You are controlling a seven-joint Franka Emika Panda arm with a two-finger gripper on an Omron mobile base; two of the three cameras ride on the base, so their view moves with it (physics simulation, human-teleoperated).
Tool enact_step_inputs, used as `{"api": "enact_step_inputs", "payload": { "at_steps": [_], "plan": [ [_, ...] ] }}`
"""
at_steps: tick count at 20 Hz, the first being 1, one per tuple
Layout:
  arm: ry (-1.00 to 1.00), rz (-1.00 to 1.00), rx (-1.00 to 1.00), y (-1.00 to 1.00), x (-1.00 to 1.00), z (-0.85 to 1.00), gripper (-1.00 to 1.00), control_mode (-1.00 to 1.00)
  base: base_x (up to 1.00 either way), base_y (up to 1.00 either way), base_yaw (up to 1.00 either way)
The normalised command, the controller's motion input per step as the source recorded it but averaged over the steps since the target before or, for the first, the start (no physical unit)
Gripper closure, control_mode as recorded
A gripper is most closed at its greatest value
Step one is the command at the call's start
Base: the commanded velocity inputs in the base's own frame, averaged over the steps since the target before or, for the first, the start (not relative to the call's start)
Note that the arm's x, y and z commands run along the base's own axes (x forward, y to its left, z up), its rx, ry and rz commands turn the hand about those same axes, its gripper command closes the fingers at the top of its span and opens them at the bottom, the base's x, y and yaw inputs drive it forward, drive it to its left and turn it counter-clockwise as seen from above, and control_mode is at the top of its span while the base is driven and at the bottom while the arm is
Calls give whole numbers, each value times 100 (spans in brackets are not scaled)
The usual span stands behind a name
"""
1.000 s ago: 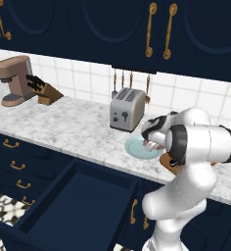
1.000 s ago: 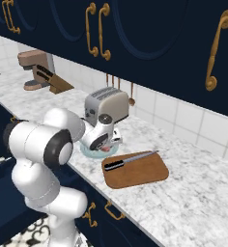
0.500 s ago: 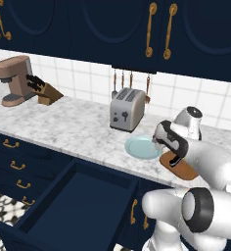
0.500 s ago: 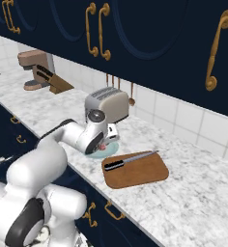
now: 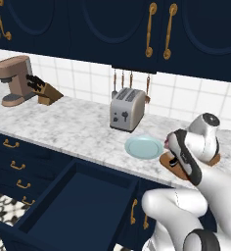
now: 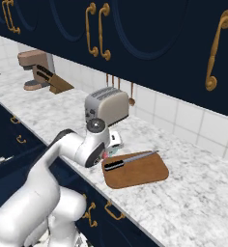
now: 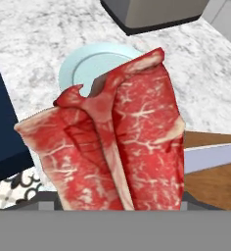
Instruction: Pick up the knife from the drawer and place it on the cutting board. Then place the meat from the plate to the cutting board.
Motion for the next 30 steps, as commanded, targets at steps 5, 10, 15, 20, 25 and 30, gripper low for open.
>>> {"api": "enact_step_inputs", "payload": {
  "at_steps": [5,10,15,20,25,30],
  "plan": [
    [0,0,0,-73,-32,0,100,-100,0,0,0],
    [1,-4,0,-69,0,0,100,-100,0,0,0],
    [2,-1,0,-39,12,-2,100,-100,0,0,0],
    [8,0,0,-31,10,-27,100,-100,0,0,0],
    [14,0,0,-24,16,-35,100,-100,0,0,0],
    [8,0,0,-7,25,-29,100,-100,0,0,0]
  ]
}}
